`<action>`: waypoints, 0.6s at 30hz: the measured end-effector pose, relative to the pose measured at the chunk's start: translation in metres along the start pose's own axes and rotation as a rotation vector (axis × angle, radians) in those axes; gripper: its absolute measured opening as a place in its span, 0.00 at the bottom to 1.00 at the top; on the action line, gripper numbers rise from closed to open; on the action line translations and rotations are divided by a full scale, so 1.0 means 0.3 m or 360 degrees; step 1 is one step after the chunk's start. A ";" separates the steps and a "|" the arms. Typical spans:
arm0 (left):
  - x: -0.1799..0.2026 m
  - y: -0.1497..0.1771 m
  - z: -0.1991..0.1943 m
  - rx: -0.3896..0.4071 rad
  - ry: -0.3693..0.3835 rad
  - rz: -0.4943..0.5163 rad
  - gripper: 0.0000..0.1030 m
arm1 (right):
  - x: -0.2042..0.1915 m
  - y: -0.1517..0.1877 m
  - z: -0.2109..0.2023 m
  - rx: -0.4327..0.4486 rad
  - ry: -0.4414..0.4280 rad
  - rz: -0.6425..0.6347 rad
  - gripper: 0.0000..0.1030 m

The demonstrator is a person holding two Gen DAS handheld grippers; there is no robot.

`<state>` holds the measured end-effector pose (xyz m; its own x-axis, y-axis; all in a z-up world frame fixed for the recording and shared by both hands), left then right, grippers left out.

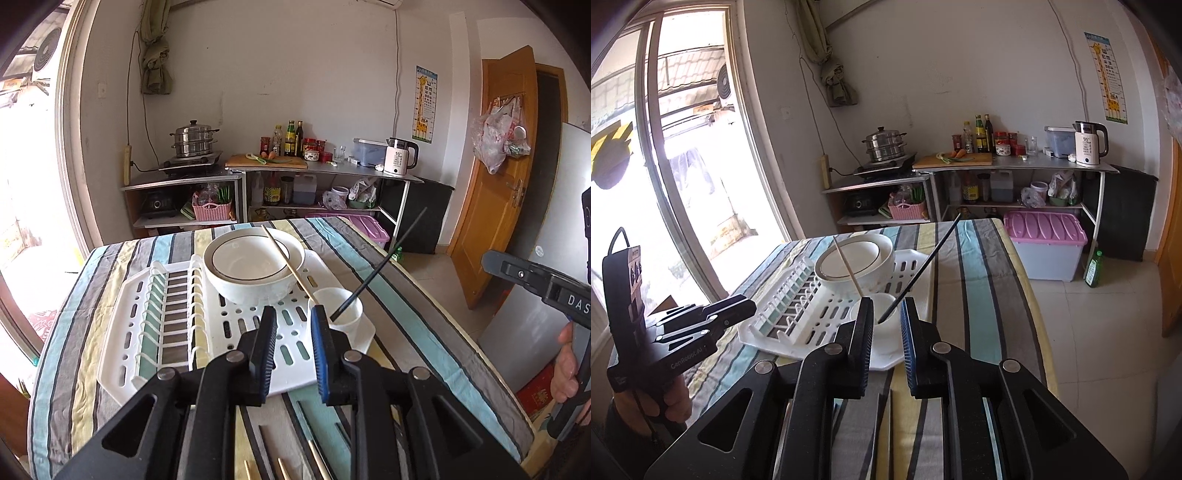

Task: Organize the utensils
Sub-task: 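Open left tool dropping wooden chopstick into cup while right tool releases black chopstick, then grasp another wooden chopstick with left tool while right tool grasps another black chopstick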

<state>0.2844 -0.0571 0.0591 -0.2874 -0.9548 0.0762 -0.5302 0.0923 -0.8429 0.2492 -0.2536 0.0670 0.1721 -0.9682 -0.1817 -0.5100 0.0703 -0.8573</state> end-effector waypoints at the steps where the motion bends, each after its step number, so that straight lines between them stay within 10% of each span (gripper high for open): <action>1: -0.005 0.025 -0.027 0.0008 -0.0004 0.0000 0.19 | -0.013 0.024 -0.015 -0.0002 -0.0016 -0.0002 0.15; 18: -0.071 0.392 -0.193 -0.0135 -0.0076 -0.0028 0.20 | -0.187 0.335 -0.070 -0.0185 -0.0110 -0.0069 0.15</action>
Point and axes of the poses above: each gripper's, at about its wrist camera, not at the fingertips, and z roughly the way its jaws point, x to its right, y to its underside, the point moved 6 cm from there along z, roughly the way its jaws point, and after that the axes turned 1 degree about -z, right-handed, at the moved point
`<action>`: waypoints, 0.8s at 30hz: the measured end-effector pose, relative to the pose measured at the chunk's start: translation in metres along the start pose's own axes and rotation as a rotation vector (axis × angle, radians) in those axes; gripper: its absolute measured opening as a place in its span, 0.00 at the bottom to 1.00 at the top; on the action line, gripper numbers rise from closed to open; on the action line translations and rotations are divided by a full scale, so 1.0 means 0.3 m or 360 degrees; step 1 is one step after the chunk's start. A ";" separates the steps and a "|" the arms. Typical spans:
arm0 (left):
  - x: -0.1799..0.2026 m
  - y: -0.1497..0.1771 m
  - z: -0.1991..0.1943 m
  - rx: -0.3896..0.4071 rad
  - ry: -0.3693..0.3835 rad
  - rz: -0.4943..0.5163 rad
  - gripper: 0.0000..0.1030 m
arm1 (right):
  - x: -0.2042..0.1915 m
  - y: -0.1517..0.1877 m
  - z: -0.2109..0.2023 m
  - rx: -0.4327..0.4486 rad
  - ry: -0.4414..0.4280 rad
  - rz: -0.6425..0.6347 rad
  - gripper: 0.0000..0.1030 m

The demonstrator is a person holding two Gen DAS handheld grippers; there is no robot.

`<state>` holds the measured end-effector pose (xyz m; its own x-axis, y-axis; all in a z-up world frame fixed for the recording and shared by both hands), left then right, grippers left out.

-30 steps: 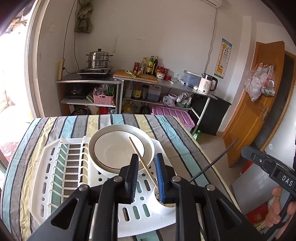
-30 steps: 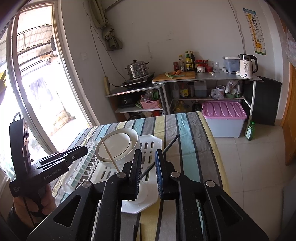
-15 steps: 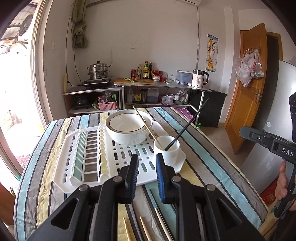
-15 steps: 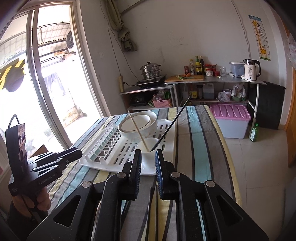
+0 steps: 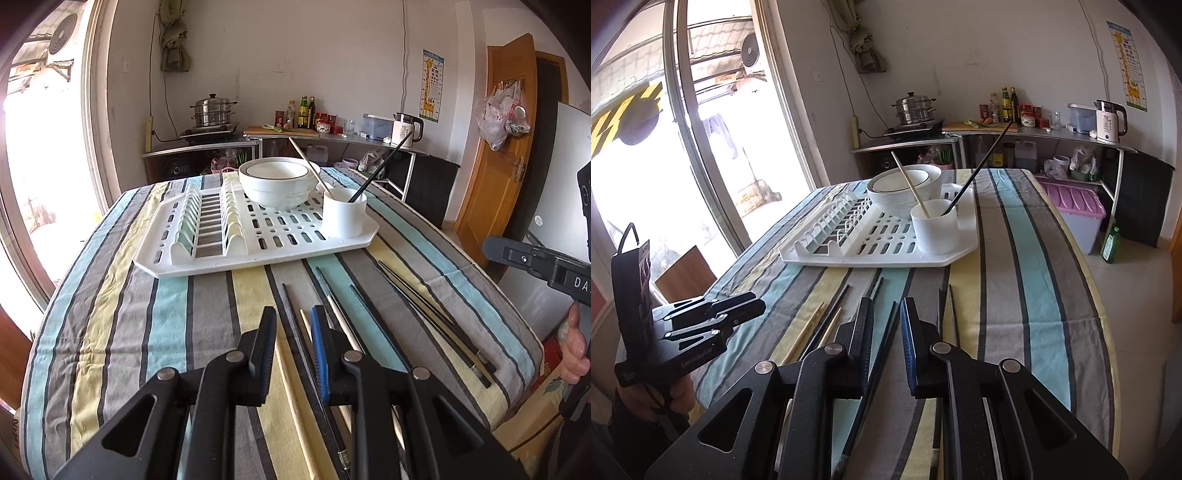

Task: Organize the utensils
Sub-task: 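Grasp another wooden chopstick with left tool while right tool grasps another black chopstick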

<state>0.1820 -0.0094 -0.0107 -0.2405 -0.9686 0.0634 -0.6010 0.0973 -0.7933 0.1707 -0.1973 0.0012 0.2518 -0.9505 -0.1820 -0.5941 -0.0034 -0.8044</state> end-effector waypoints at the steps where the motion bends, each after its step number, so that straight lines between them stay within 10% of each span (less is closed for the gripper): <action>1: -0.004 0.014 0.010 -0.0015 -0.0009 0.0004 0.20 | -0.008 0.010 0.010 -0.0012 -0.0006 -0.0004 0.15; 24: -0.070 0.084 0.322 -0.0408 -0.0035 -0.0025 0.20 | -0.008 0.071 0.442 -0.0452 0.0097 -0.0025 0.15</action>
Point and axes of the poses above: each gripper's, at about its wrist camera, not at the fingertips, and z roughly the way its jaws point, x to its right, y to its underside, the point moved 6 cm from there along z, roughly the way its jaws point, and after that the axes turned 1 degree about -z, right-handed, at the moved point
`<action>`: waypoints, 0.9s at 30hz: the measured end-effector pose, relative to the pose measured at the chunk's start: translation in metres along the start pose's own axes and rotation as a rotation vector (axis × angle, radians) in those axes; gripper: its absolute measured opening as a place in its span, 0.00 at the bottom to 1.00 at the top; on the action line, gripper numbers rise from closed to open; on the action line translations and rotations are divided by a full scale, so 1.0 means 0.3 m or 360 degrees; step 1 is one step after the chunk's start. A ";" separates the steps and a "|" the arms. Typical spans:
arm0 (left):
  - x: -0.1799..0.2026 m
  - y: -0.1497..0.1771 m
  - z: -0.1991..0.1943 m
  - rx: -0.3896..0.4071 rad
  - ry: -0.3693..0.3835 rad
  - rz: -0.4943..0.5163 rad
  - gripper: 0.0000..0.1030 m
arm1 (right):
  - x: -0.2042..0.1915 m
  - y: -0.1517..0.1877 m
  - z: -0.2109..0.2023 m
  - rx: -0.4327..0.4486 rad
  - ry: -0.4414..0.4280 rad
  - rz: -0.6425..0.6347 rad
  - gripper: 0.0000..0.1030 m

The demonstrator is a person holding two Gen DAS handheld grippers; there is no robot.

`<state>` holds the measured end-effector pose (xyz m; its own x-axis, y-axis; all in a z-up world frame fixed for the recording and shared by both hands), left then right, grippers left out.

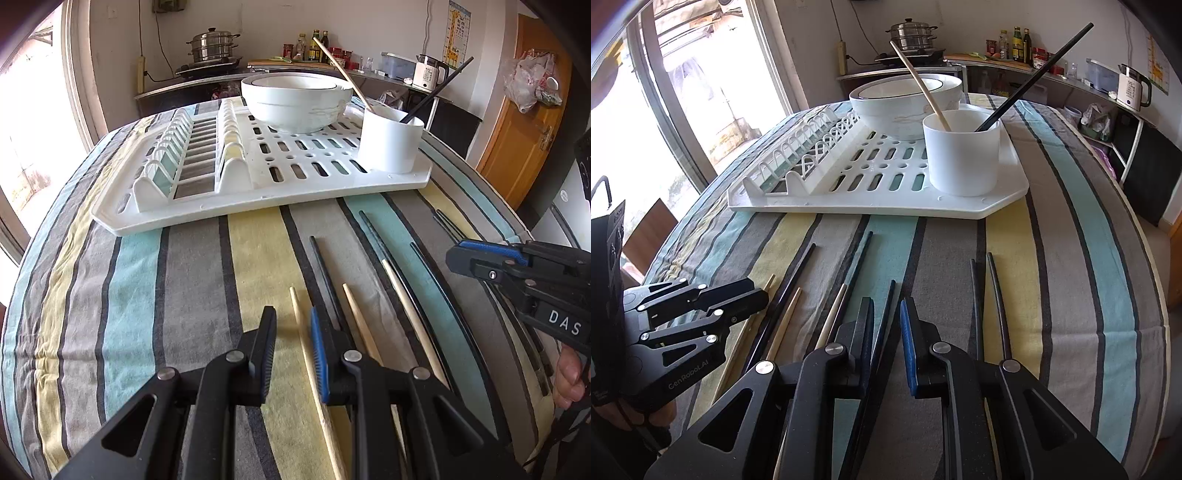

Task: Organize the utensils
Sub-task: 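Grasp another wooden chopstick with left tool while right tool grasps another black chopstick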

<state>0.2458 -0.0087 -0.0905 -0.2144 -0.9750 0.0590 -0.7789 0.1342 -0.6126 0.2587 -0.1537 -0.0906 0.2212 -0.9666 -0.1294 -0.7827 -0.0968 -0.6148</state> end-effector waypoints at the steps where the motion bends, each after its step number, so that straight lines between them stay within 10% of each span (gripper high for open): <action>1: -0.001 -0.001 0.002 0.0001 0.0002 -0.0001 0.20 | -0.001 -0.002 0.012 -0.0011 0.0008 -0.0006 0.14; 27: 0.026 -0.034 0.008 0.0009 -0.0053 0.0068 0.06 | -0.015 -0.042 0.036 -0.0020 0.0065 -0.0052 0.05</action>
Point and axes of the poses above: each gripper's, at about its wrist camera, not at the fingertips, and z roughly the way its jaws point, x to its right, y to its underside, the point moved 6 cm from there along z, roughly the way its jaws point, and after that the axes turned 1 degree about -z, right-handed, at the moved point
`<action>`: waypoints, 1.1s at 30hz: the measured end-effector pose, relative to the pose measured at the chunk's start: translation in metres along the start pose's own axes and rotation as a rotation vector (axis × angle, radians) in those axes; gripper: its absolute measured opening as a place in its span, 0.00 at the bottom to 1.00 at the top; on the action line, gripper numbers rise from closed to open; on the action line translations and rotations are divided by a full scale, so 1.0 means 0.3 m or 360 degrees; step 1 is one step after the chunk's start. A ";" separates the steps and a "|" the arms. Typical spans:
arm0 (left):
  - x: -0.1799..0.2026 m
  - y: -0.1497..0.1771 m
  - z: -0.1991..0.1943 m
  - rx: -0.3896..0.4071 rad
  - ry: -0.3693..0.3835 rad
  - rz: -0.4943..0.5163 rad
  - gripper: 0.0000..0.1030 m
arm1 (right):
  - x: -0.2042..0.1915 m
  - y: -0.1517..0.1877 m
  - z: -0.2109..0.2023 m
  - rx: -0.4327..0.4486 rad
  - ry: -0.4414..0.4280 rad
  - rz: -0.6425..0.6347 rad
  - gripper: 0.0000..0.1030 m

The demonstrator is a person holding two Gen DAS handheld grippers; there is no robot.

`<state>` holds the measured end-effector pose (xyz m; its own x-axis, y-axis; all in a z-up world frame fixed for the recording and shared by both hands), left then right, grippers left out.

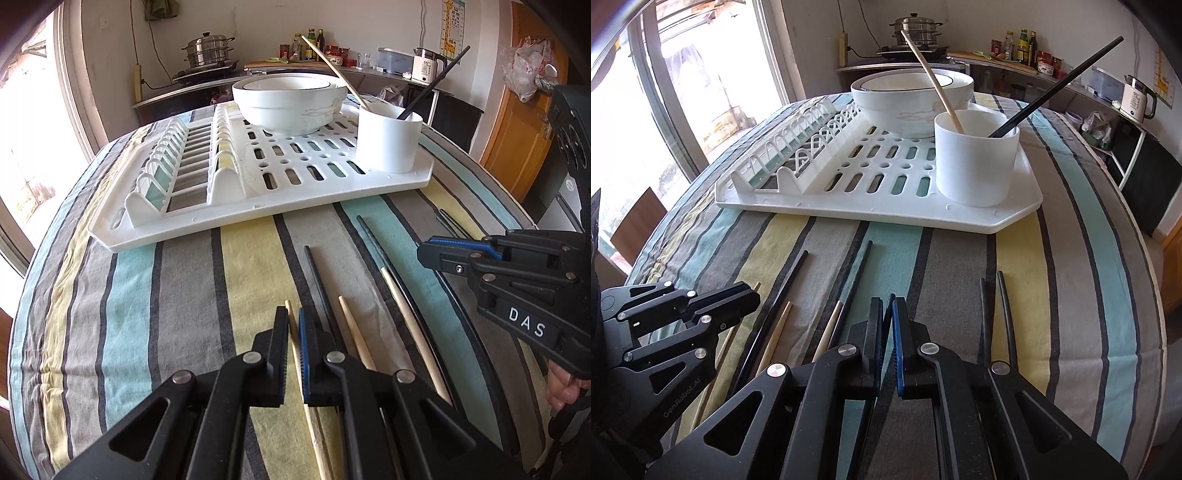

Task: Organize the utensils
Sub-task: 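Grasp another wooden chopstick with left tool while right tool grasps another black chopstick, then lift both chopsticks and carry them over the white cup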

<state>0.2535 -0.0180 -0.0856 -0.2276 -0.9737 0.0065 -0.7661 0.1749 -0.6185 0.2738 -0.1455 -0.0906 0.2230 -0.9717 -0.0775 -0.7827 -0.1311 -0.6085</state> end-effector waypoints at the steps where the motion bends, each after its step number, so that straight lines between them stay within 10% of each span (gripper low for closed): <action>1: 0.001 -0.004 -0.008 0.0010 0.0007 -0.0002 0.05 | 0.002 -0.005 -0.015 0.0017 -0.0007 0.0007 0.05; 33: -0.005 -0.128 -0.524 0.0479 0.0114 -0.0052 0.04 | 0.003 -0.054 -0.600 0.0611 -0.0079 -0.0043 0.03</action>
<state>0.1888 -0.0002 0.0618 -0.2556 -0.9636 0.0788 -0.5635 0.0822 -0.8220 0.1821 -0.1795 0.0614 0.2758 -0.9570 -0.0900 -0.5038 -0.0642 -0.8614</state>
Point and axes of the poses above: each gripper's, at about its wrist camera, not at the fingertips, and z roughly the way its jaws point, x to its right, y to its underside, the point moved 6 cm from there along z, roughly the way its jaws point, and after that the axes turned 1 degree about -z, right-handed, at the moved point
